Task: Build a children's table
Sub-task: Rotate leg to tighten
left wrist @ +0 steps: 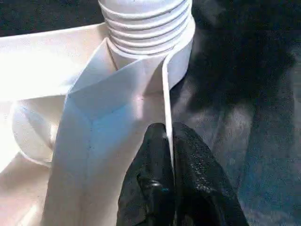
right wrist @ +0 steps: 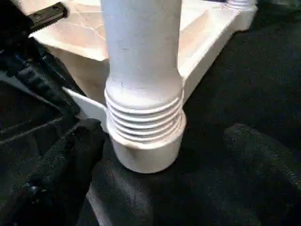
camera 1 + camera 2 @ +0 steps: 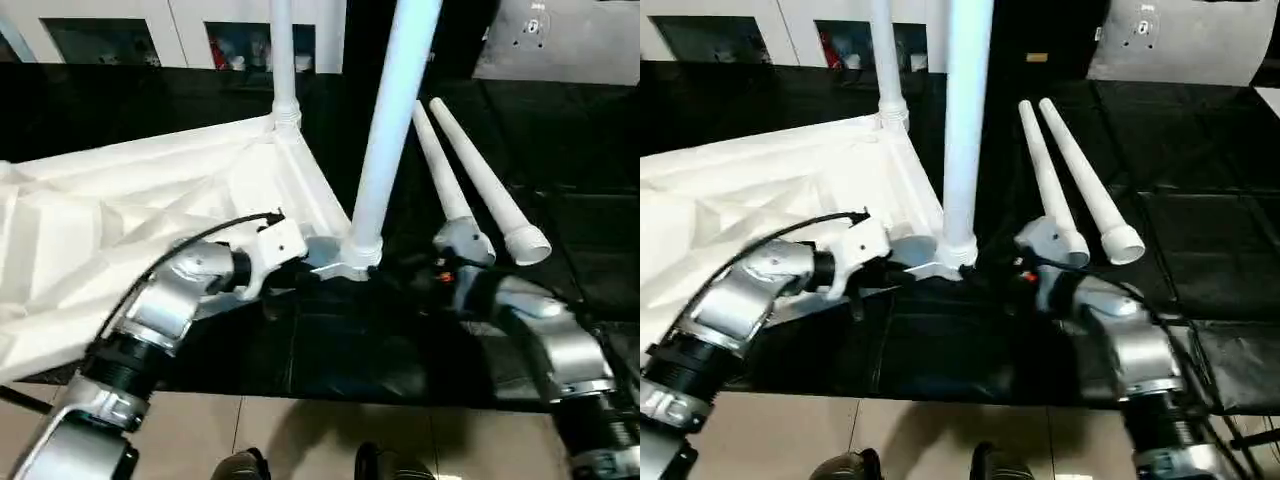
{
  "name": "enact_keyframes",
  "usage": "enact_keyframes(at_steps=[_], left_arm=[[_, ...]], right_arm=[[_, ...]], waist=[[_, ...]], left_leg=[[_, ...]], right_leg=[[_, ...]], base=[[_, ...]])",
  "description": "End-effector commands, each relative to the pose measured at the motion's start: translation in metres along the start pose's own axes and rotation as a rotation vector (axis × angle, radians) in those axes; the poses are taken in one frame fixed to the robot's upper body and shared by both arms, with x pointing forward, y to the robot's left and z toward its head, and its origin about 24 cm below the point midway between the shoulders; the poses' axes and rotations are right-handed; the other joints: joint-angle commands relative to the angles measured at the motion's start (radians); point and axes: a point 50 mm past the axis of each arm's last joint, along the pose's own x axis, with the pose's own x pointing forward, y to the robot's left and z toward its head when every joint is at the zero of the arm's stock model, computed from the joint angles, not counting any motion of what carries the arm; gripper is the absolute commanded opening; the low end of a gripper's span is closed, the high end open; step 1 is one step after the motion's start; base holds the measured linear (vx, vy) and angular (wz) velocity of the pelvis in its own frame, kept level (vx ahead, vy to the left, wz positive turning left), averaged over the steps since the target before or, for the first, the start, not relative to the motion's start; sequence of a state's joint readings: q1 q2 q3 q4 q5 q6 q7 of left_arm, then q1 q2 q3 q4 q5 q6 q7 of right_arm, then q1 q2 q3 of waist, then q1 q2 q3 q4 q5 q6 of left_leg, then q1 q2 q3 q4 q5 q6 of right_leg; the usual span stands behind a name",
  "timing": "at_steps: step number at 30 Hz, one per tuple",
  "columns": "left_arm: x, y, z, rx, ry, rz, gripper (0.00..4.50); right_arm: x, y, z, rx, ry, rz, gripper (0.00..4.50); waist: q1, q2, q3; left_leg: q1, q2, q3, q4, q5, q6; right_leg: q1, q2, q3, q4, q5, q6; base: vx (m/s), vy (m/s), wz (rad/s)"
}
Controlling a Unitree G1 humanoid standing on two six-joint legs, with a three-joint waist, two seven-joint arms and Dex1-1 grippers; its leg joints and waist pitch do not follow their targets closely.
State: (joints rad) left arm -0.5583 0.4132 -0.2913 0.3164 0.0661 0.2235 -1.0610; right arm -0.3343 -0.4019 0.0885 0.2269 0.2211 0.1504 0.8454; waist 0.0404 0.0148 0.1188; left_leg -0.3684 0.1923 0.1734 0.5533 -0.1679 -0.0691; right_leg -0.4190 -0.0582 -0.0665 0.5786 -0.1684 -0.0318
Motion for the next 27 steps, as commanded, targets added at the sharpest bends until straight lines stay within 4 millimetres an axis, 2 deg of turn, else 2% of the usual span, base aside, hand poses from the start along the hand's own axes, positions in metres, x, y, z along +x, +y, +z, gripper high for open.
enact_keyframes(at_steps=[1,6,12,13,16,23,27], left_arm=[[0.001,-0.006,0.004,0.064,-0.025,-0.115,0.00],[0.000,-0.011,0.002,0.137,0.003,-0.222,0.00],[0.004,-0.017,0.006,0.219,0.013,-0.332,0.00],[0.005,-0.018,0.007,0.229,0.011,-0.345,0.00],[0.006,-0.018,0.008,0.237,0.006,-0.359,0.00],[0.004,-0.018,0.007,0.250,0.008,-0.375,0.00],[0.003,-0.017,0.006,0.251,0.015,-0.375,0.00]], right_arm=[[-0.003,0.001,0.010,-0.081,-0.006,0.077,4.48],[-0.003,0.004,0.014,-0.126,0.024,0.185,4.48],[0.004,0.010,0.012,-0.162,0.066,0.298,4.48],[0.006,0.011,0.012,-0.155,0.066,0.313,4.22],[0.009,0.011,0.012,-0.135,0.061,0.323,4.12],[0.010,0.014,0.009,-0.102,0.065,0.363,3.41],[0.010,0.016,0.009,-0.092,0.066,0.379,3.24]], waist=[[0.007,0.000,-0.080],[0.018,0.000,-0.082],[0.036,0.000,-0.081],[0.039,0.000,-0.081],[0.044,0.000,-0.081],[0.045,-0.004,-0.081],[0.045,-0.004,-0.080]], left_leg=[[0.005,0.030,-0.005,-0.041,-0.117,0.115],[0.007,0.034,-0.004,-0.039,-0.105,0.131],[0.010,0.039,-0.003,-0.038,-0.133,0.104],[0.010,0.038,-0.004,-0.037,-0.136,0.102],[0.009,0.038,-0.003,-0.036,-0.140,0.097],[0.006,0.035,-0.005,-0.035,-0.148,0.088],[0.006,0.035,-0.005,-0.035,-0.147,0.085]], right_leg=[[0.073,-0.072,0.050,-0.049,-0.080,-0.256],[0.072,-0.072,0.049,-0.043,-0.055,-0.267],[0.068,-0.076,0.051,-0.042,-0.099,-0.263],[0.069,-0.076,0.052,-0.041,-0.103,-0.262],[0.069,-0.077,0.052,-0.041,-0.113,-0.257],[0.069,-0.077,0.051,-0.044,-0.153,-0.242],[0.068,-0.076,0.051,-0.045,-0.178,-0.230]], base=[[0.000,0.000,0.00],[0.000,0.000,0.00],[0.000,0.000,0.00],[0.000,0.000,0.00],[0.000,0.000,0.00],[0.000,0.000,0.00],[0.000,0.000,0.00]])
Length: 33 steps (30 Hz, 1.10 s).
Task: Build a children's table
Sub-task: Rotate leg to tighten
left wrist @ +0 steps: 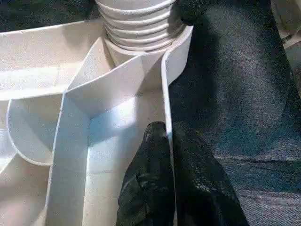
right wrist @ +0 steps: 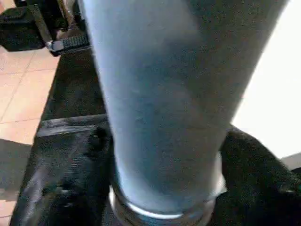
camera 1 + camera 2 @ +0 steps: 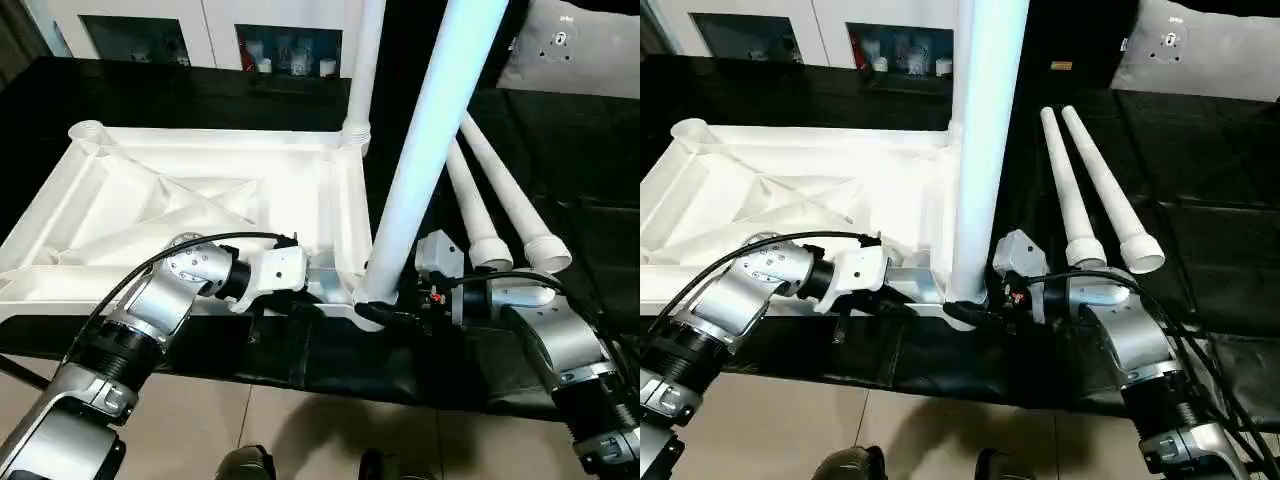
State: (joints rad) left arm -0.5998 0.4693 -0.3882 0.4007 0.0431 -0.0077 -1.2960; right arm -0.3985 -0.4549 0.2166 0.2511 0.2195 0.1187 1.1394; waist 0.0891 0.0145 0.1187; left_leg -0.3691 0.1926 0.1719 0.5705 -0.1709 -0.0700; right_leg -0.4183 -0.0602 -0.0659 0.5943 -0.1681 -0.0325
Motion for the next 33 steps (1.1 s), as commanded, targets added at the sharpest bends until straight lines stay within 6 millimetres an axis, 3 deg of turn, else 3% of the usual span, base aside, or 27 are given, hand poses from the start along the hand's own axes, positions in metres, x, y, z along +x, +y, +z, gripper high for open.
enact_keyframes(at_steps=[1,8,10,14,15,18,19,20,21,24,26,29,33], left_arm=[[0.004,-0.004,0.006,0.060,0.010,-0.085,0.00],[0.005,-0.002,0.005,-0.038,-0.046,-0.005,0.00],[0.008,0.002,0.008,-0.082,-0.065,0.073,0.00],[0.022,0.011,0.017,-0.210,-0.093,0.267,0.00],[0.025,0.012,0.019,-0.228,-0.101,0.291,0.00],[0.047,0.022,0.040,-0.342,-0.176,0.423,0.00],[0.055,0.026,0.049,-0.375,-0.201,0.467,0.00],[0.055,0.026,0.049,-0.375,-0.201,0.467,0.00],[0.059,0.028,0.053,-0.384,-0.202,0.499,0.00],[0.063,0.031,0.059,-0.390,-0.202,0.540,0.00],[0.067,0.033,0.065,-0.387,-0.203,0.567,0.00],[0.069,0.032,0.068,-0.367,-0.184,0.587,0.00],[0.060,0.031,0.053,-0.320,-0.129,0.585,0.00]], right_arm=[[0.000,-0.002,0.001,0.005,0.001,0.001,2.97],[0.007,0.005,-0.003,0.142,-0.050,-0.012,2.74],[0.013,0.007,-0.006,0.173,-0.038,-0.047,2.73],[0.040,0.005,-0.014,0.284,-0.012,-0.249,2.73],[0.044,0.005,-0.015,0.306,-0.010,-0.268,2.73],[0.068,-0.005,-0.012,0.467,-0.063,-0.478,2.72],[0.075,-0.009,-0.010,0.489,-0.070,-0.549,2.72],[0.075,-0.009,-0.010,0.489,-0.070,-0.549,2.72],[0.078,-0.011,-0.009,0.483,-0.062,-0.575,2.72],[0.082,-0.012,-0.008,0.470,-0.044,-0.605,2.72],[0.084,-0.013,-0.007,0.457,-0.037,-0.627,3.42],[0.083,-0.014,-0.004,0.438,-0.050,-0.652,3.64],[0.064,-0.017,0.000,0.377,-0.109,-0.648,3.92]], waist=[[-0.003,-0.004,-0.081],[-0.003,-0.001,-0.079],[-0.005,0.000,-0.075],[-0.015,-0.004,-0.062],[-0.021,-0.005,-0.063],[-0.043,-0.002,-0.055],[-0.047,-0.008,-0.056],[-0.050,-0.007,-0.057],[-0.050,-0.002,-0.056],[-0.051,-0.003,-0.060],[-0.050,0.000,-0.066],[-0.049,0.003,-0.073],[-0.046,0.007,-0.076]], left_leg=[[0.008,0.035,-0.004,-0.052,-0.145,0.084],[0.006,0.034,-0.004,-0.052,-0.136,0.088],[0.007,0.034,-0.005,-0.054,-0.153,0.077],[0.006,0.030,-0.009,-0.064,-0.206,0.035],[0.007,0.027,-0.011,-0.065,-0.220,0.026],[0.016,0.024,-0.013,-0.064,-0.275,0.011],[0.014,0.017,-0.015,-0.063,-0.274,0.014],[0.013,0.018,-0.014,-0.064,-0.266,0.018],[0.020,0.017,-0.013,-0.062,-0.273,0.026],[0.013,0.018,-0.012,-0.066,-0.245,0.043],[0.011,0.021,-0.012,-0.065,-0.219,0.051],[0.006,0.022,-0.009,-0.063,-0.164,0.077],[0.005,0.022,-0.007,-0.061,-0.144,0.096]], right_leg=[[0.066,-0.075,0.050,-0.061,-0.184,-0.228],[0.066,-0.072,0.050,-0.058,-0.149,-0.241],[0.065,-0.074,0.049,-0.062,-0.185,-0.235],[0.060,-0.076,0.048,-0.080,-0.356,-0.186],[0.061,-0.077,0.046,-0.086,-0.408,-0.163],[0.049,-0.079,0.044,-0.100,-0.508,-0.145],[0.056,-0.078,0.042,-0.105,-0.535,-0.123],[0.056,-0.079,0.044,-0.105,-0.531,-0.119],[0.048,-0.076,0.044,-0.112,-0.541,-0.111],[0.051,-0.072,0.045,-0.107,-0.483,-0.108],[0.055,-0.070,0.045,-0.099,-0.397,-0.131],[0.064,-0.070,0.046,-0.087,-0.260,-0.172],[0.066,-0.072,0.045,-0.086,-0.232,-0.184]], base=[[0.000,0.000,0.00],[0.000,0.000,0.00],[0.000,0.000,0.00],[0.000,0.000,0.00],[0.000,0.000,0.00],[0.000,0.000,0.00],[0.000,0.000,0.00],[0.000,0.000,0.00],[0.000,0.000,0.00],[0.000,0.000,0.00],[0.000,0.000,0.00],[0.000,0.000,0.00],[0.000,0.000,0.00]])
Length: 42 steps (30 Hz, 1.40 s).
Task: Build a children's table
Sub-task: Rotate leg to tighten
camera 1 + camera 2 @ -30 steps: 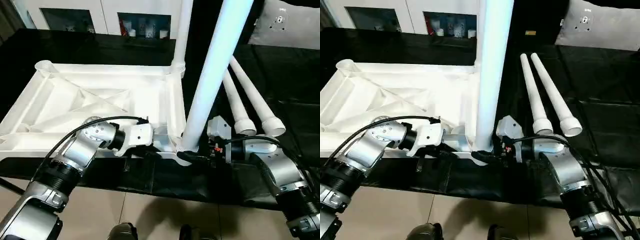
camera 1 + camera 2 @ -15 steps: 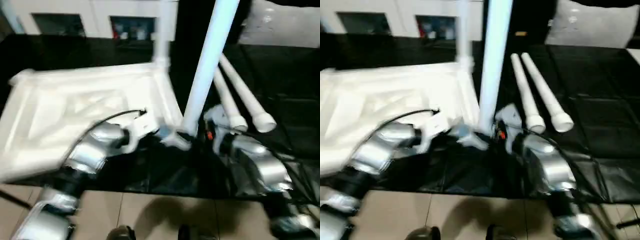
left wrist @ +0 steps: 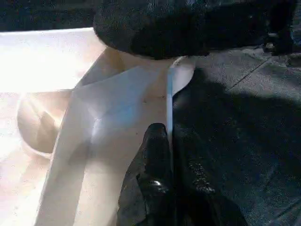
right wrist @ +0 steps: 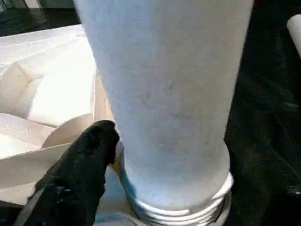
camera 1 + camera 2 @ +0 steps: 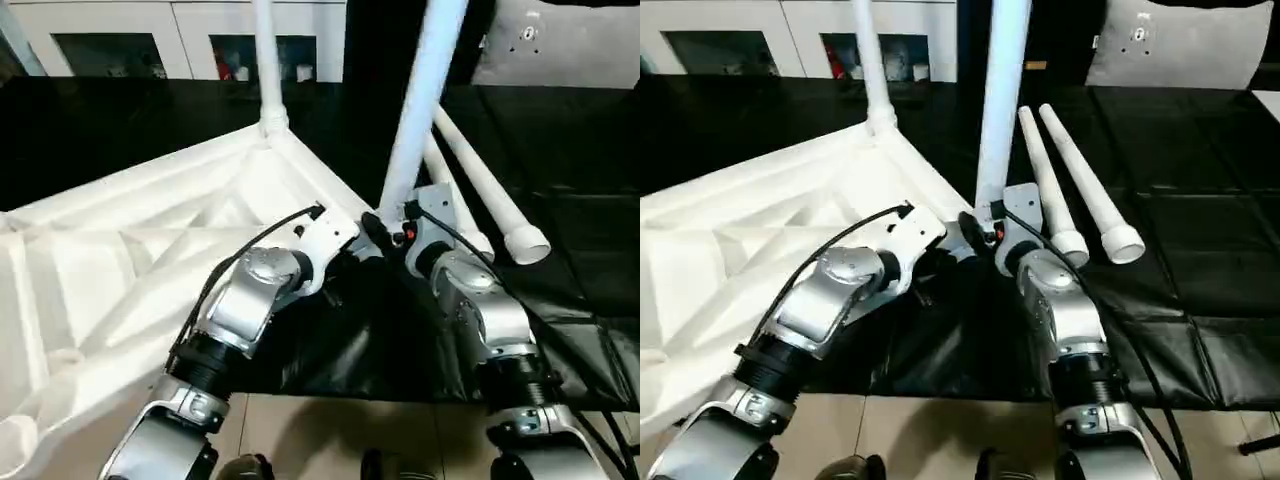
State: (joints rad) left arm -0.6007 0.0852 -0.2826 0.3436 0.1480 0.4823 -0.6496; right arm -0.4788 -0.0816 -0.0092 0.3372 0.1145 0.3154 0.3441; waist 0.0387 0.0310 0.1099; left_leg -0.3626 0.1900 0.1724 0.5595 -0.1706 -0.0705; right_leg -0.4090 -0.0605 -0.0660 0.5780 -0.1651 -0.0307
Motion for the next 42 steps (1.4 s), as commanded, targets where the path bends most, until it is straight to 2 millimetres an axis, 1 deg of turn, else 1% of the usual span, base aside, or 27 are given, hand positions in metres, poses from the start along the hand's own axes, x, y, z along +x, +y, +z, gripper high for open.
enact_keyframes(at_steps=[1,2,4,5,6,7,10,12,13,14,15,16,17,19,21,23,24,26,27,28,30,32,34,35,36,38,42], left_arm=[[-0.003,0.002,0.018,0.071,-0.100,-0.011,0.00],[-0.006,0.004,0.015,0.079,-0.097,-0.022,0.00],[-0.008,0.006,0.012,0.088,-0.092,-0.036,0.00],[-0.011,0.007,0.009,0.097,-0.090,-0.062,0.00],[-0.014,0.008,0.005,0.111,-0.086,-0.091,0.00],[-0.014,0.008,0.005,0.111,-0.086,-0.091,0.00],[-0.021,0.009,-0.002,0.143,-0.083,-0.160,0.00],[-0.029,0.010,-0.011,0.175,-0.070,-0.241,0.00],[-0.033,0.010,-0.014,0.195,-0.069,-0.295,0.00],[-0.037,0.010,-0.017,0.211,-0.060,-0.333,0.00],[-0.042,0.010,-0.019,0.240,-0.059,-0.385,0.00],[-0.042,0.010,-0.019,0.244,-0.058,-0.391,0.00],[-0.047,0.011,-0.022,0.267,-0.048,-0.442,0.00],[-0.053,0.013,-0.027,0.312,-0.022,-0.500,0.00],[-0.055,0.014,-0.028,0.324,-0.014,-0.516,0.00],[-0.059,0.015,-0.029,0.348,0.007,-0.551,0.00],[-0.062,0.015,-0.030,0.360,0.018,-0.591,0.00],[-0.062,0.015,-0.030,0.360,0.018,-0.591,0.00],[-0.065,0.014,-0.031,0.377,0.027,-0.644,0.00],[-0.067,0.013,-0.031,0.387,0.030,-0.672,0.00],[-0.069,0.010,-0.031,0.419,0.032,-0.744,0.00],[-0.069,0.010,-0.030,0.432,0.033,-0.753,0.00],[-0.068,0.012,-0.029,0.442,0.035,-0.754,0.00],[-0.068,0.012,-0.028,0.447,0.037,-0.754,0.00],[-0.068,0.012,-0.028,0.449,0.037,-0.756,0.00],[-0.068,0.013,-0.028,0.456,0.040,-0.760,0.00],[-0.067,0.015,-0.027,0.457,0.037,-0.762,0.00]], right_arm=[[-0.003,0.022,-0.012,0.014,0.024,0.178,3.98],[-0.007,0.018,-0.009,0.001,0.007,0.188,4.24],[-0.011,0.013,-0.007,-0.016,-0.009,0.199,4.36],[-0.016,0.005,-0.003,-0.050,-0.031,0.210,4.43],[-0.022,-0.003,0.001,-0.096,-0.050,0.221,4.43],[-0.022,-0.003,0.001,-0.096,-0.050,0.221,4.43],[-0.033,-0.015,0.011,-0.166,-0.080,0.279,4.43],[-0.044,-0.024,0.018,-0.227,-0.078,0.378,4.43],[-0.048,-0.026,0.019,-0.272,-0.057,0.419,4.43],[-0.051,-0.027,0.019,-0.314,-0.037,0.460,4.43],[-0.055,-0.027,0.018,-0.347,-0.009,0.520,4.43],[-0.056,-0.027,0.018,-0.350,-0.005,0.529,4.43],[-0.060,-0.026,0.016,-0.378,0.023,0.597,4.43],[-0.063,-0.024,0.014,-0.400,0.050,0.679,4.43],[-0.064,-0.023,0.014,-0.406,0.058,0.700,4.43],[-0.065,-0.023,0.013,-0.413,0.069,0.738,4.43],[-0.065,-0.022,0.013,-0.425,0.075,0.765,4.43],[-0.065,-0.022,0.013,-0.425,0.075,0.765,4.43],[-0.064,-0.020,0.013,-0.431,0.084,0.803,4.09],[-0.064,-0.019,0.013,-0.428,0.091,0.825,4.09],[-0.064,-0.016,0.011,-0.431,0.115,0.892,4.06],[-0.065,-0.014,0.009,-0.430,0.130,0.917,3.69],[-0.065,-0.013,0.008,-0.417,0.143,0.935,3.66],[-0.065,-0.012,0.007,-0.415,0.148,0.941,3.45],[-0.065,-0.012,0.007,-0.416,0.151,0.945,3.31],[-0.065,-0.012,0.006,-0.415,0.156,0.952,3.31],[-0.066,-0.011,0.005,-0.407,0.164,0.970,2.86]], waist=[[0.008,-0.010,-0.070],[0.007,-0.011,-0.070],[0.009,-0.011,-0.070],[0.009,-0.011,-0.072],[0.009,-0.015,-0.073],[0.009,-0.014,-0.072],[0.008,-0.014,-0.070],[0.009,-0.014,-0.071],[0.010,-0.017,-0.071],[0.013,-0.015,-0.071],[0.012,-0.018,-0.070],[0.014,-0.016,-0.070],[0.015,-0.015,-0.070],[0.019,-0.017,-0.069],[0.022,-0.014,-0.070],[0.026,-0.015,-0.069],[0.027,-0.019,-0.068],[0.027,-0.017,-0.069],[0.028,-0.017,-0.070],[0.029,-0.023,-0.069],[0.030,-0.022,-0.071],[0.032,-0.021,-0.070],[0.037,-0.021,-0.069],[0.042,-0.022,-0.069],[0.043,-0.023,-0.069],[0.044,-0.023,-0.069],[0.046,-0.024,-0.068]], left_leg=[[-0.004,0.025,-0.009,-0.050,-0.137,0.104],[-0.004,0.027,-0.008,-0.050,-0.135,0.108],[-0.008,0.026,-0.007,-0.047,-0.117,0.117],[-0.008,0.026,-0.006,-0.047,-0.115,0.117],[-0.010,0.025,-0.007,-0.046,-0.113,0.119],[-0.008,0.027,-0.006,-0.046,-0.116,0.120],[-0.010,0.027,-0.006,-0.046,-0.118,0.128],[-0.008,0.029,-0.006,-0.045,-0.114,0.139],[-0.008,0.030,-0.006,-0.044,-0.114,0.146],[-0.007,0.030,-0.006,-0.044,-0.111,0.149],[-0.007,0.031,-0.003,-0.044,-0.111,0.149],[-0.008,0.029,-0.005,-0.043,-0.114,0.150],[-0.006,0.031,-0.004,-0.043,-0.119,0.152],[-0.004,0.035,-0.003,-0.044,-0.125,0.151],[-0.001,0.039,-0.003,-0.045,-0.125,0.146],[-0.001,0.040,-0.004,-0.046,-0.135,0.140],[-0.001,0.040,-0.003,-0.046,-0.138,0.135],[-0.001,0.040,-0.003,-0.046,-0.130,0.132],[0.000,0.040,-0.003,-0.045,-0.126,0.132],[-0.004,0.038,-0.003,-0.045,-0.123,0.135],[-0.004,0.040,-0.003,-0.044,-0.114,0.140],[-0.002,0.042,-0.002,-0.043,-0.114,0.140],[0.000,0.041,-0.001,-0.043,-0.113,0.139],[0.001,0.042,-0.002,-0.043,-0.114,0.133],[0.001,0.043,-0.002,-0.044,-0.113,0.129],[0.001,0.041,-0.002,-0.043,-0.115,0.125],[0.000,0.040,-0.002,-0.043,-0.121,0.119]], right_leg=[[0.060,-0.071,0.044,-0.069,-0.223,-0.181],[0.059,-0.071,0.044,-0.069,-0.222,-0.181],[0.061,-0.072,0.045,-0.065,-0.183,-0.192],[0.061,-0.072,0.045,-0.063,-0.175,-0.196],[0.063,-0.072,0.044,-0.063,-0.175,-0.195],[0.060,-0.071,0.045,-0.063,-0.175,-0.196],[0.060,-0.071,0.044,-0.062,-0.173,-0.201],[0.061,-0.071,0.045,-0.058,-0.156,-0.209],[0.060,-0.070,0.045,-0.058,-0.153,-0.210],[0.060,-0.071,0.045,-0.056,-0.152,-0.213],[0.059,-0.071,0.046,-0.056,-0.151,-0.216],[0.060,-0.072,0.045,-0.056,-0.156,-0.216],[0.058,-0.073,0.045,-0.057,-0.166,-0.218],[0.056,-0.073,0.046,-0.057,-0.180,-0.220],[0.053,-0.072,0.046,-0.054,-0.173,-0.226],[0.053,-0.074,0.046,-0.054,-0.185,-0.226],[0.052,-0.074,0.046,-0.054,-0.191,-0.225],[0.052,-0.074,0.048,-0.050,-0.174,-0.230],[0.053,-0.075,0.048,-0.050,-0.165,-0.233],[0.056,-0.075,0.047,-0.048,-0.166,-0.232],[0.055,-0.075,0.047,-0.046,-0.157,-0.234],[0.053,-0.074,0.048,-0.045,-0.145,-0.239],[0.052,-0.073,0.048,-0.045,-0.143,-0.242],[0.052,-0.074,0.049,-0.044,-0.143,-0.243],[0.053,-0.075,0.049,-0.043,-0.141,-0.244],[0.054,-0.075,0.049,-0.042,-0.138,-0.244],[0.055,-0.075,0.049,-0.045,-0.155,-0.239]], base=[[0.000,0.000,0.00],[0.000,0.000,0.00],[0.000,0.000,0.00],[0.000,0.000,0.00],[0.000,0.000,0.00],[0.000,0.000,0.00],[0.000,0.000,0.00],[0.000,0.000,0.00],[0.000,0.000,0.00],[0.000,0.000,0.00],[0.000,0.000,0.00],[0.000,0.000,0.00],[0.000,0.000,0.00],[0.000,0.000,0.00],[0.000,0.000,0.00],[0.000,0.000,0.00],[0.000,0.000,0.00],[0.000,0.000,0.00],[0.000,0.000,0.00],[0.000,0.000,0.00],[0.000,0.000,0.00],[0.000,0.000,0.00],[0.000,0.000,0.00],[0.000,0.000,0.00],[0.000,0.000,0.00],[0.000,0.000,0.00],[0.000,0.000,0.00]])
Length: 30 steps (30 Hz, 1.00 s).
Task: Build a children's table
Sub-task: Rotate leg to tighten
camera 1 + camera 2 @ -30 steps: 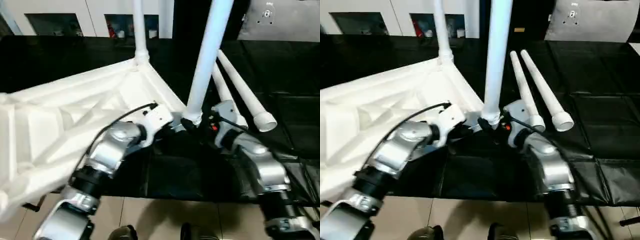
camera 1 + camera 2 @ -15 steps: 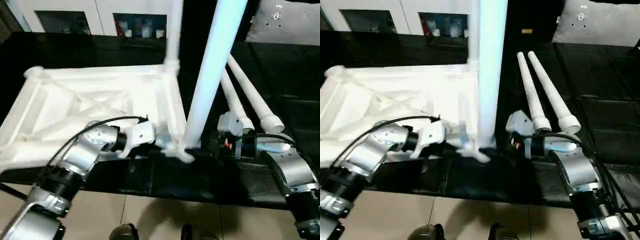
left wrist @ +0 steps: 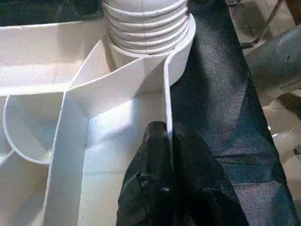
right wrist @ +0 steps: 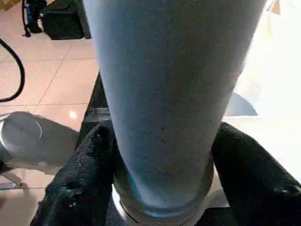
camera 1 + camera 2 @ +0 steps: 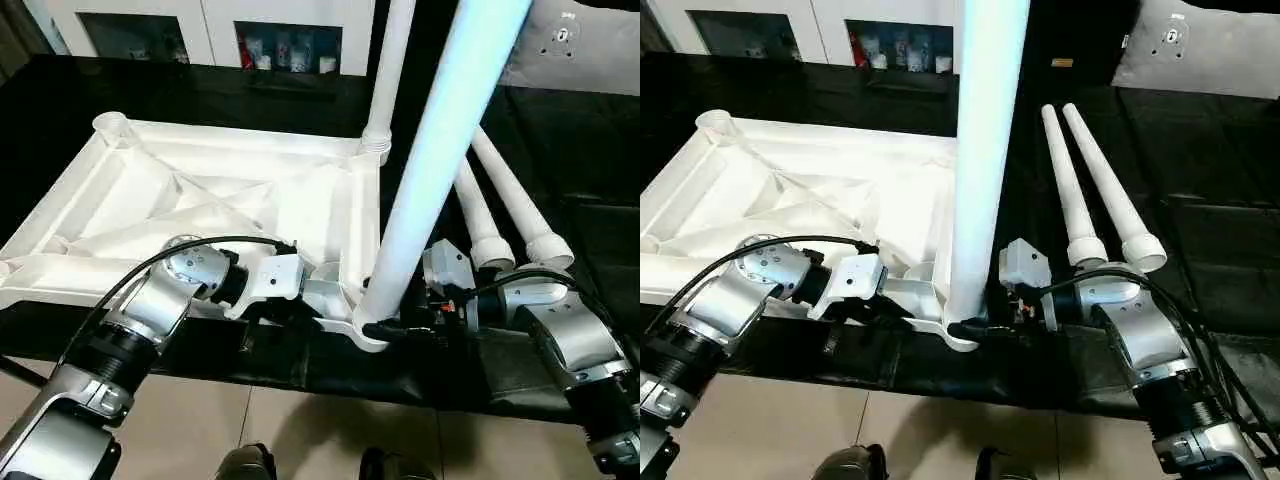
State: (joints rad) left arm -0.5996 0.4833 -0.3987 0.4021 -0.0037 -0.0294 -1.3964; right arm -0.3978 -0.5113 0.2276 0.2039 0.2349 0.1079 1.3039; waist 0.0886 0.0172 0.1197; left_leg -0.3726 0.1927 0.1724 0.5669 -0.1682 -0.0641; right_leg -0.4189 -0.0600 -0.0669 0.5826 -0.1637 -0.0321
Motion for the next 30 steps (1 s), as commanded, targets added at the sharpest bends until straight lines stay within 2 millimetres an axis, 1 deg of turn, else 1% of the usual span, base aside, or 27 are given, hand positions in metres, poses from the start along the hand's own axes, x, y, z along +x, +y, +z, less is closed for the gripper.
enact_keyframes(at_steps=[1,2,4,5,6,8,10,12,13,14,15,16,17,18,19,20,21,23,24,25,26,28,29,30], left_arm=[[0.005,-0.003,0.007,0.059,0.003,-0.093,0.00],[0.005,-0.002,0.007,0.058,0.003,-0.093,0.00],[0.005,-0.002,0.006,0.055,0.002,-0.091,0.00],[0.004,-0.001,0.006,0.053,0.002,-0.090,0.00],[0.004,-0.001,0.005,0.042,-0.005,-0.085,0.00],[0.005,-0.001,0.005,0.023,-0.013,-0.070,0.00],[0.006,0.002,0.006,-0.041,-0.047,0.006,0.00],[0.009,0.006,0.008,-0.098,-0.079,0.090,0.00],[0.013,0.008,0.011,-0.134,-0.102,0.156,0.00],[0.015,0.010,0.013,-0.155,-0.116,0.190,0.00],[0.019,0.012,0.016,-0.183,-0.130,0.241,0.00],[0.023,0.013,0.019,-0.207,-0.139,0.285,0.00],[0.027,0.015,0.022,-0.236,-0.155,0.326,0.00],[0.031,0.016,0.026,-0.258,-0.168,0.365,0.00],[0.035,0.018,0.029,-0.285,-0.182,0.402,0.00],[0.039,0.020,0.033,-0.324,-0.191,0.442,0.00],[0.042,0.023,0.036,-0.358,-0.195,0.481,0.00],[0.046,0.028,0.041,-0.399,-0.201,0.556,0.00],[0.048,0.032,0.044,-0.416,-0.204,0.616,0.00],[0.050,0.034,0.047,-0.431,-0.204,0.661,0.00],[0.051,0.036,0.049,-0.435,-0.201,0.684,0.00],[0.053,0.038,0.052,-0.420,-0.186,0.714,0.00],[0.053,0.038,0.052,-0.420,-0.186,0.714,0.00],[0.053,0.038,0.053,-0.418,-0.181,0.718,0.00]], right_arm=[[-0.004,-0.002,0.000,0.006,0.022,-0.006,2.81],[-0.004,-0.001,-0.001,0.009,0.022,-0.001,2.73],[-0.003,-0.001,-0.001,0.014,0.021,0.003,2.62],[-0.003,0.000,-0.001,0.020,0.020,0.006,2.62],[-0.002,0.001,-0.002,0.038,0.015,0.006,2.60],[0.000,0.002,-0.004,0.064,0.006,0.004,2.59],[0.006,0.003,-0.007,0.149,-0.027,-0.053,2.58],[0.013,0.001,-0.010,0.217,-0.049,-0.136,2.57],[0.020,-0.002,-0.014,0.243,-0.046,-0.212,2.57],[0.024,-0.003,-0.016,0.257,-0.039,-0.254,2.56],[0.029,-0.005,-0.019,0.285,-0.037,-0.314,2.56],[0.033,-0.008,-0.021,0.311,-0.038,-0.365,2.56],[0.037,-0.011,-0.021,0.345,-0.051,-0.420,2.56],[0.042,-0.014,-0.021,0.379,-0.068,-0.469,2.56],[0.045,-0.016,-0.020,0.410,-0.081,-0.505,2.56],[0.050,-0.018,-0.019,0.434,-0.089,-0.541,2.56],[0.054,-0.019,-0.018,0.450,-0.089,-0.572,2.56],[0.059,-0.022,-0.017,0.470,-0.075,-0.634,2.56],[0.062,-0.024,-0.016,0.483,-0.072,-0.680,2.56],[0.064,-0.026,-0.015,0.494,-0.069,-0.716,2.56],[0.065,-0.028,-0.014,0.494,-0.065,-0.739,2.56],[0.066,-0.030,-0.012,0.453,-0.068,-0.767,2.56],[0.066,-0.030,-0.012,0.452,-0.069,-0.767,2.56],[0.066,-0.030,-0.011,0.449,-0.079,-0.769,2.91]], waist=[[-0.004,-0.010,-0.077],[-0.004,-0.007,-0.076],[-0.004,-0.008,-0.077],[-0.004,-0.006,-0.076],[-0.004,-0.008,-0.077],[-0.003,-0.007,-0.077],[-0.003,-0.005,-0.074],[-0.006,-0.007,-0.073],[-0.006,-0.007,-0.071],[-0.009,-0.009,-0.069],[-0.013,-0.010,-0.068],[-0.025,-0.019,-0.067],[-0.030,-0.022,-0.066],[-0.040,-0.026,-0.064],[-0.047,-0.025,-0.063],[-0.051,-0.026,-0.064],[-0.052,-0.026,-0.065],[-0.056,-0.026,-0.066],[-0.057,-0.023,-0.069],[-0.056,-0.021,-0.070],[-0.055,-0.022,-0.070],[-0.053,-0.021,-0.074],[-0.051,-0.020,-0.074],[-0.050,-0.018,-0.075]], left_leg=[[0.009,0.037,-0.002,-0.051,-0.124,0.112],[0.010,0.038,-0.003,-0.051,-0.128,0.109],[0.011,0.038,-0.003,-0.051,-0.132,0.108],[0.010,0.038,-0.003,-0.051,-0.134,0.106],[0.010,0.037,-0.003,-0.051,-0.133,0.106],[0.010,0.037,-0.003,-0.051,-0.127,0.106],[0.011,0.038,-0.003,-0.053,-0.136,0.099],[0.011,0.038,-0.004,-0.055,-0.154,0.085],[0.013,0.037,-0.005,-0.056,-0.168,0.077],[0.015,0.036,-0.006,-0.057,-0.185,0.059],[0.012,0.034,-0.006,-0.058,-0.188,0.051],[0.008,0.030,-0.009,-0.060,-0.188,0.033],[0.009,0.030,-0.009,-0.061,-0.195,0.031],[0.010,0.028,-0.008,-0.060,-0.207,0.032],[0.012,0.027,-0.009,-0.060,-0.212,0.034],[0.009,0.025,-0.008,-0.059,-0.208,0.037],[0.010,0.024,-0.009,-0.058,-0.198,0.042],[0.009,0.023,-0.007,-0.056,-0.181,0.043],[0.008,0.022,-0.007,-0.055,-0.170,0.044],[0.009,0.022,-0.005,-0.054,-0.165,0.051],[0.009,0.022,-0.005,-0.054,-0.165,0.055],[0.006,0.022,-0.005,-0.054,-0.141,0.066],[0.007,0.022,-0.005,-0.054,-0.142,0.070],[0.006,0.022,-0.005,-0.053,-0.134,0.077]], right_leg=[[0.065,-0.076,0.050,-0.049,-0.159,-0.237],[0.064,-0.076,0.049,-0.050,-0.164,-0.237],[0.064,-0.075,0.050,-0.051,-0.163,-0.238],[0.064,-0.076,0.050,-0.050,-0.163,-0.238],[0.065,-0.075,0.050,-0.050,-0.160,-0.238],[0.066,-0.074,0.049,-0.048,-0.151,-0.241],[0.065,-0.074,0.050,-0.051,-0.166,-0.242],[0.064,-0.077,0.049,-0.055,-0.211,-0.235],[0.062,-0.078,0.048,-0.060,-0.247,-0.227],[0.061,-0.080,0.049,-0.064,-0.307,-0.211],[0.062,-0.079,0.049,-0.066,-0.330,-0.203],[0.064,-0.079,0.047,-0.070,-0.384,-0.176],[0.061,-0.080,0.046,-0.074,-0.405,-0.168],[0.059,-0.078,0.046,-0.080,-0.437,-0.154],[0.056,-0.077,0.047,-0.082,-0.456,-0.146],[0.058,-0.077,0.047,-0.083,-0.462,-0.140],[0.057,-0.078,0.047,-0.086,-0.468,-0.132],[0.055,-0.074,0.047,-0.086,-0.458,-0.125],[0.056,-0.072,0.047,-0.084,-0.435,-0.129],[0.054,-0.071,0.048,-0.085,-0.408,-0.135],[0.054,-0.071,0.047,-0.085,-0.400,-0.137],[0.058,-0.069,0.048,-0.078,-0.334,-0.146],[0.057,-0.069,0.048,-0.078,-0.325,-0.148],[0.060,-0.069,0.048,-0.075,-0.295,-0.154]], base=[[0.000,0.000,0.00],[0.000,0.000,0.00],[0.000,0.000,0.00],[0.000,0.000,0.00],[0.000,0.000,0.00],[0.000,0.000,0.00],[0.000,0.000,0.00],[0.000,0.000,0.00],[0.000,0.000,0.00],[0.000,0.000,0.00],[0.000,0.000,0.00],[0.000,0.000,0.00],[0.000,0.000,0.00],[0.000,0.000,0.00],[0.000,0.000,0.00],[0.000,0.000,0.00],[0.000,0.000,0.00],[0.000,0.000,0.00],[0.000,0.000,0.00],[0.000,0.000,0.00],[0.000,0.000,0.00],[0.000,0.000,0.00],[0.000,0.000,0.00],[0.000,0.000,0.00]])
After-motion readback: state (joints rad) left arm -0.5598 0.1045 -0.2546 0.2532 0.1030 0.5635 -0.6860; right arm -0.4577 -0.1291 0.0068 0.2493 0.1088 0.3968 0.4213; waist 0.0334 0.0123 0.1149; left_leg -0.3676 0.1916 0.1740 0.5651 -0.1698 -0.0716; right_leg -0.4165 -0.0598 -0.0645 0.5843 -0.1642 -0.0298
